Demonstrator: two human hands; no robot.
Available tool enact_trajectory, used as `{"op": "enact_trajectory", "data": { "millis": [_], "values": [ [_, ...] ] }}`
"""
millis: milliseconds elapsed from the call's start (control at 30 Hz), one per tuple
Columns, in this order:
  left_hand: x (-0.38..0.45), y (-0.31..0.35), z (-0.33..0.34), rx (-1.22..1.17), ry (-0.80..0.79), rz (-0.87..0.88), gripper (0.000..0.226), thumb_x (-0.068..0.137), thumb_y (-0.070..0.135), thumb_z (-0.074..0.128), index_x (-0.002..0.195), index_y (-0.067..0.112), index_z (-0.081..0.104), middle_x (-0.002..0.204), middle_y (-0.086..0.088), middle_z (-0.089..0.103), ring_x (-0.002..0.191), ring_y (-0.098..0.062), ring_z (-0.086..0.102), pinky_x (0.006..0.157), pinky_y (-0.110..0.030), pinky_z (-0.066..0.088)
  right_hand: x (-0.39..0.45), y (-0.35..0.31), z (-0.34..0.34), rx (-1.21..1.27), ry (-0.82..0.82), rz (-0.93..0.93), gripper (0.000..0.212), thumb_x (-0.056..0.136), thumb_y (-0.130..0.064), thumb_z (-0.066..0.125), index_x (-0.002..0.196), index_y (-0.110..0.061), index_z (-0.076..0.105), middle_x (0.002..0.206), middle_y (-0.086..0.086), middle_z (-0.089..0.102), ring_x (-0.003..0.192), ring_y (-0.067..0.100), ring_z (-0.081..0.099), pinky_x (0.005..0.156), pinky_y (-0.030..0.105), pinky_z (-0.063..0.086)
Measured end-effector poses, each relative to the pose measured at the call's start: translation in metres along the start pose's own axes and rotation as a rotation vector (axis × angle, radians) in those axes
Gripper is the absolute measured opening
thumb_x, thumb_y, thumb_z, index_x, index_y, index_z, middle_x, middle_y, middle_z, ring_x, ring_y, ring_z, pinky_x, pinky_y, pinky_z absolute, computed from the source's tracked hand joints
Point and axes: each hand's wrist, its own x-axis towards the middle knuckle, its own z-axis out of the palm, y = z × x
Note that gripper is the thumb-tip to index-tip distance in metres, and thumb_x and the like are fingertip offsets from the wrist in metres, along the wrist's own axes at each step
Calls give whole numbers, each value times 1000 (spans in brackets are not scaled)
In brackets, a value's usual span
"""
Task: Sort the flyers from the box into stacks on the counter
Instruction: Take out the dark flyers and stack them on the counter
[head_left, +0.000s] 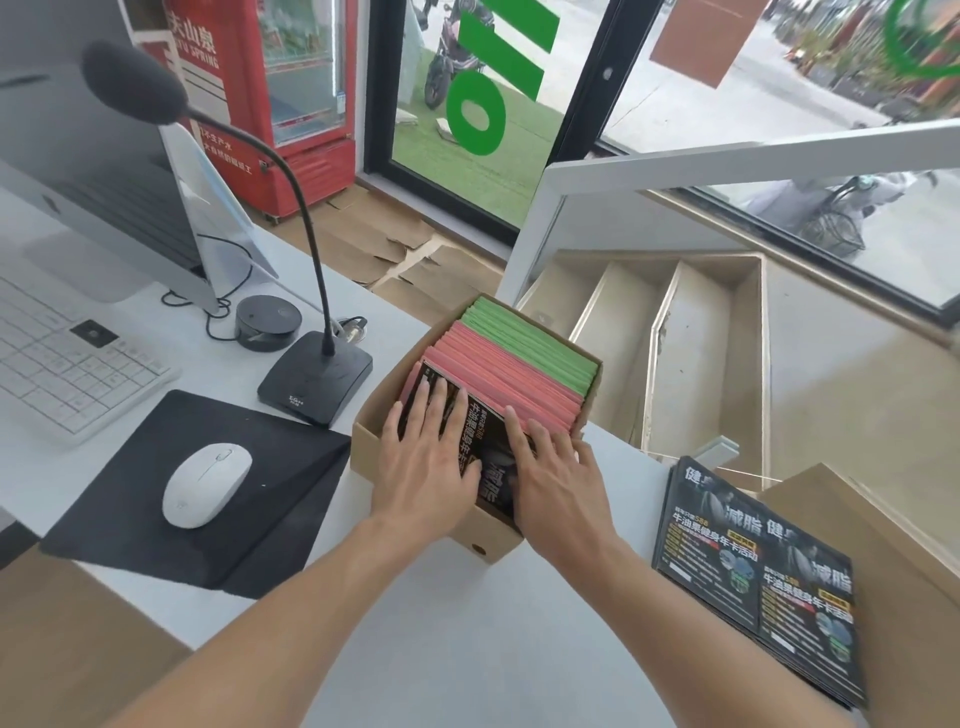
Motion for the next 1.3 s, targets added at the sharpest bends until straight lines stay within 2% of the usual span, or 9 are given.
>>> {"op": "enact_trajectory", "data": {
  "millis": [233, 400, 500, 567, 600, 700, 933, 1067, 1300],
  "values": [
    [-3, 1, -2, -27, 20, -5, 84, 99, 56, 40, 162, 19, -1, 170, -9, -1, 157, -24, -8, 127, -49, 4, 0, 0, 0, -10, 32, 24, 75, 91, -27, 61, 159, -20, 29, 160, 12, 38, 145, 39, 38, 115, 53, 35],
    [-4, -3, -6, -31, 69, 37, 97, 93, 55, 56, 163, 24, -5, 167, -15, -17, 154, -30, -23, 126, -53, -1, -8, -8, -11, 164, 159, -94, 62, 77, -16, 81, 135, -27, 61, 105, -4, 71, 98, 20, 69, 92, 34, 52],
    [-3, -7, -32, 22, 183, 219, 59, 89, 56, 65, 142, 32, 57, 166, -13, 26, 157, -33, 5, 126, -56, 2, -14, -7, -34, 376, 258, -129, 53, 75, -10, 82, 123, -29, 68, 103, -10, 72, 90, 14, 69, 74, 27, 55],
    [2, -7, -58, -8, 225, 389, 33, 91, 58, 61, 97, 31, 79, 116, 2, 73, 128, -22, 58, 124, -50, 22, -16, 0, -57, 530, 330, -151, 51, 80, 1, 73, 122, -28, 66, 107, -10, 70, 93, 14, 67, 73, 27, 55],
    [3, -4, -75, -56, 201, 451, 39, 93, 61, 55, 80, 29, 75, 86, 12, 70, 98, -14, 68, 113, -42, 40, -18, 5, -72, 627, 370, -115, 48, 85, 1, 70, 123, -28, 63, 108, -12, 69, 91, 11, 66, 73, 27, 56],
    [6, 13, -116, -342, 134, 438, 38, 94, 61, 52, 68, 33, 51, 60, 18, 48, 58, -8, 53, 55, -22, 42, -33, 24, -109, 1032, 502, 158, 45, 89, -12, 77, 123, -34, 60, 98, -18, 66, 84, 8, 66, 74, 23, 54],
    [-41, 107, -93, -1302, -189, -191, 25, 93, 39, 66, 81, 21, 78, 75, 0, 77, 67, -12, 74, 59, -20, 54, -103, 65, -85, 1858, 250, 714, 36, 85, -18, 74, 119, -21, 62, 101, 10, 77, 94, 29, 74, 83, 45, 59],
    [-54, 139, -26, -1328, -418, -229, 15, 100, 30, 62, 109, 21, 69, 98, -4, 79, 91, -20, 76, 89, -45, 59, -151, 74, -43, 1605, 307, 873, 11, 101, -9, 59, 105, -18, 64, 98, 6, 75, 98, 31, 71, 81, 42, 59],
    [-61, 185, 4, -1298, -242, -2, 42, 100, 37, 58, 136, 52, 43, 125, 9, 70, 116, -15, 67, 96, -37, 51, -186, 90, -29, 1447, 471, 892, 9, 104, -14, 56, 106, -22, 59, 91, -8, 70, 86, 10, 64, 82, 31, 52]
  ]
}}
